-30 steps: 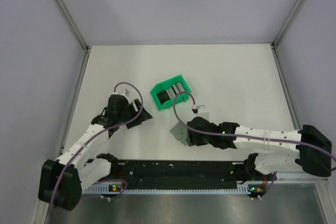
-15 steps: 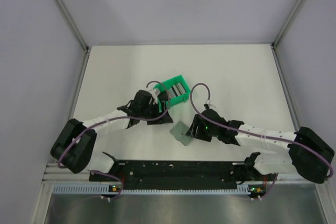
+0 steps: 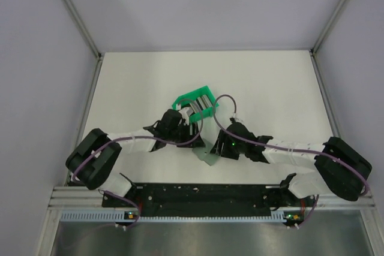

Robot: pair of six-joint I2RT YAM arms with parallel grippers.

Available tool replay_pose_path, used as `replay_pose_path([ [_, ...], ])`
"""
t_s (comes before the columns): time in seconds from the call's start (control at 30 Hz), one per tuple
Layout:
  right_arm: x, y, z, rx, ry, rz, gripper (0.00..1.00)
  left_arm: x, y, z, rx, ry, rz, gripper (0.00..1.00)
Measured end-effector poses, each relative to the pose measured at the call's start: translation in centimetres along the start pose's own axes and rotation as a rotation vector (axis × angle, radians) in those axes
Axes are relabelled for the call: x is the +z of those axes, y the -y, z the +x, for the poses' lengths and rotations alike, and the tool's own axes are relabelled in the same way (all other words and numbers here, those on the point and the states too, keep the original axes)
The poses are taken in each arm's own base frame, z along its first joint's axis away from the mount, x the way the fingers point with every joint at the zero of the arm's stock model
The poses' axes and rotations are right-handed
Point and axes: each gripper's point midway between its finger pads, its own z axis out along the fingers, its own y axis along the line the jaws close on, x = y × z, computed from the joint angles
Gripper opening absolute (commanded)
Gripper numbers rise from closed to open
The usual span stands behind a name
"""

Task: Put the credit cards into the card holder
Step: Open the card holder at the center of the board.

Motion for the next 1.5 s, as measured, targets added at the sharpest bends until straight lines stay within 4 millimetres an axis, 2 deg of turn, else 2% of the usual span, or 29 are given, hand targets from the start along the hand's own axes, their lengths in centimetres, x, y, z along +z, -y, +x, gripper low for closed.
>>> replay_pose_path([
  [0.13, 0.8, -0.8, -0.6, -0.050, 0.013, -0.037, 0.57, 0.1, 0.3, 0.6, -0.004, 0.029, 0.031, 0.65],
  [0.3, 1.2, -1.1, -1.3, -0.119, 0.023, -0.059, 0.57, -0.7, 0.2, 1.8, -0.019, 0.084, 0.041, 0.61],
  [0.43, 1.8, -1.4, -2.2, -0.179, 0.028, -0.073, 0.57, -1.7, 0.7, 4.5, -0.050, 0.082, 0.061, 0.61],
  [0.57, 2.4, -1.8, -3.1, -0.228, 0.016, -0.093, 0.57, -3.0, 0.8, 6.5, -0.086, 0.098, 0.049, 0.68],
  [0.7, 2.3, -0.6, -4.6, -0.249, 0.040, -0.056, 0.57, -4.4, -0.6, 5.9, -0.113, 0.166, -0.036, 0.72],
  [0.77, 1.5, -0.1, -5.1, -0.265, 0.057, -0.032, 0.56, -5.0, -1.6, 5.5, -0.109, 0.196, -0.100, 0.73],
  [0.87, -0.1, -0.7, -5.5, -0.273, 0.095, -0.063, 0.56, -5.3, -2.3, 4.5, -0.086, 0.214, -0.177, 0.73],
  [0.97, -1.1, -1.0, -5.3, -0.254, 0.109, -0.106, 0.56, -4.9, -2.1, 3.4, -0.063, 0.210, -0.221, 0.73],
  [1.07, -0.7, -0.2, -4.0, -0.225, 0.071, -0.104, 0.57, -4.2, -1.7, 2.8, -0.058, 0.198, -0.229, 0.73],
  [1.2, 0.6, 0.8, -2.6, -0.204, 0.000, -0.083, 0.56, -3.8, -2.2, 3.5, -0.062, 0.168, -0.245, 0.73],
  [1.5, 3.7, -3.6, -3.0, -0.220, -0.101, -0.204, 0.49, -4.4, -2.7, 4.0, -0.075, 0.183, -0.242, 0.72],
])
